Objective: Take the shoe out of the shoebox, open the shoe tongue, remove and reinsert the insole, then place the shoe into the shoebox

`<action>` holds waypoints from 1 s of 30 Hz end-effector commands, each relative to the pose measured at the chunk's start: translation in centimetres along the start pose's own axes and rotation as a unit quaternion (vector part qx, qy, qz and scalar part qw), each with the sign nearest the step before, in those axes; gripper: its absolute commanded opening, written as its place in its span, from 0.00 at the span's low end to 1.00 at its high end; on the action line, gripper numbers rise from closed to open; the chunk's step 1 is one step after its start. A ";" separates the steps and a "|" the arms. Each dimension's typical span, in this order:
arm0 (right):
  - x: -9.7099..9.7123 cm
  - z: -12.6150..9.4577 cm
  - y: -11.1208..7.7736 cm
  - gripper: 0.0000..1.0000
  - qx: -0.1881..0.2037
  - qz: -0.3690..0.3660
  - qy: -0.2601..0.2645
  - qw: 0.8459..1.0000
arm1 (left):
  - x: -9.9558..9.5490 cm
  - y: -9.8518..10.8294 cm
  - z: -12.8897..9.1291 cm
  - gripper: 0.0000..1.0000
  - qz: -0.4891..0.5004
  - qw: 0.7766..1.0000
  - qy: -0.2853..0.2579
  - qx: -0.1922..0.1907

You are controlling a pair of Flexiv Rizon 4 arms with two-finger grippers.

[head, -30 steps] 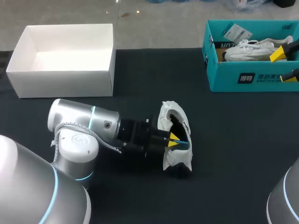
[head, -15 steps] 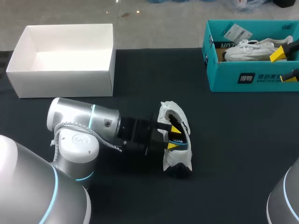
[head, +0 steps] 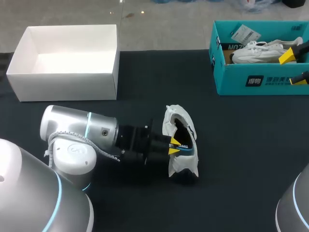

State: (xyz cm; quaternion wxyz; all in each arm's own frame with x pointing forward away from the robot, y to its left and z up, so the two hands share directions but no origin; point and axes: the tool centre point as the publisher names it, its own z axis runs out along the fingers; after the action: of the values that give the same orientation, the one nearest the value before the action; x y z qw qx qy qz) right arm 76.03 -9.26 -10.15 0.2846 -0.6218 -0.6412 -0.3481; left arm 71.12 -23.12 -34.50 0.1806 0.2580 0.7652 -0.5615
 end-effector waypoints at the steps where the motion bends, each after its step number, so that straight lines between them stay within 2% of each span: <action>1: 0.0 0.1 0.0 1.00 0.000 0.001 -0.002 1.000 | -0.1 -0.2 0.2 0.12 0.000 1.000 0.004 -0.005; 4: 0.0 0.1 0.0 1.00 0.000 0.001 -0.002 1.000 | 0.1 -0.1 0.0 0.17 -0.001 1.000 0.004 -0.010; 7: 0.0 0.1 0.0 1.00 0.000 0.001 -0.002 1.000 | 0.3 -0.1 -0.1 0.27 -0.004 1.000 0.002 -0.011; 9: 0.0 0.1 0.0 1.00 0.000 0.001 -0.002 1.000 | 0.4 0.0 -0.1 0.23 -0.007 1.000 0.002 -0.009; 11: 0.0 0.1 0.0 1.00 0.000 0.001 -0.002 1.000 | 0.4 0.1 0.1 0.00 -0.008 1.000 0.003 -0.008; 23: 0.0 0.1 0.0 1.00 0.000 0.001 -0.002 1.000 | -0.3 0.2 1.8 0.00 -0.013 1.000 0.024 0.015; 29: 0.0 0.1 0.0 1.00 0.000 0.001 -0.002 1.000 | 0.1 -0.2 2.3 0.00 -0.027 0.998 0.047 0.026; 30: 0.0 0.1 0.0 1.00 0.000 0.001 -0.002 1.000 | 0.1 -0.3 2.2 0.03 -0.027 0.998 0.048 0.026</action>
State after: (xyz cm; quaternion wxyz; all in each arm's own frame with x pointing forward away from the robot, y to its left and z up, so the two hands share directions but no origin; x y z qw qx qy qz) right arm 76.03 -9.26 -10.15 0.2846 -0.6219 -0.6412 -0.3481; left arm 70.39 -24.93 -35.24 0.1283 0.2645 0.7621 -0.5769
